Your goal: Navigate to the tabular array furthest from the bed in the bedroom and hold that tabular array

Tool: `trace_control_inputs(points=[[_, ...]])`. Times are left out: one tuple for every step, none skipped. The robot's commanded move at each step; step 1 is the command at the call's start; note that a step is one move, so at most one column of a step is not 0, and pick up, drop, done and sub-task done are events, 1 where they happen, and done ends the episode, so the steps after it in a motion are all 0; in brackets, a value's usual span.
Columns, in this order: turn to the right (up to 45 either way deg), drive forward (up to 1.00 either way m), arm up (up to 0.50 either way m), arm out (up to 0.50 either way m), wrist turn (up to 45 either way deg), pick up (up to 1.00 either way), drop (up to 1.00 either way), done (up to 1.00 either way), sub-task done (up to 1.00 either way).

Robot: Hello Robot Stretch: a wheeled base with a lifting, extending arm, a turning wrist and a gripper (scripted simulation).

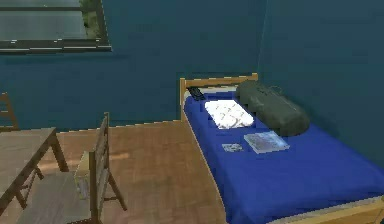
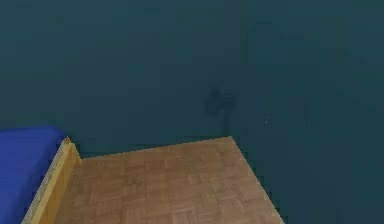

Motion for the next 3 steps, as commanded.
trace_control_inputs(points=[[0.0,0.35,0.00,0.00,0.0,0.00,0.00,0.00,0.00],[-12.0,0.00,0.00,0.00,0.0,0.00,0.00,0.00,0.00],[0.0,1.00,0.00,0.00,0.0,0.00,0.00,0.00,0.00]])
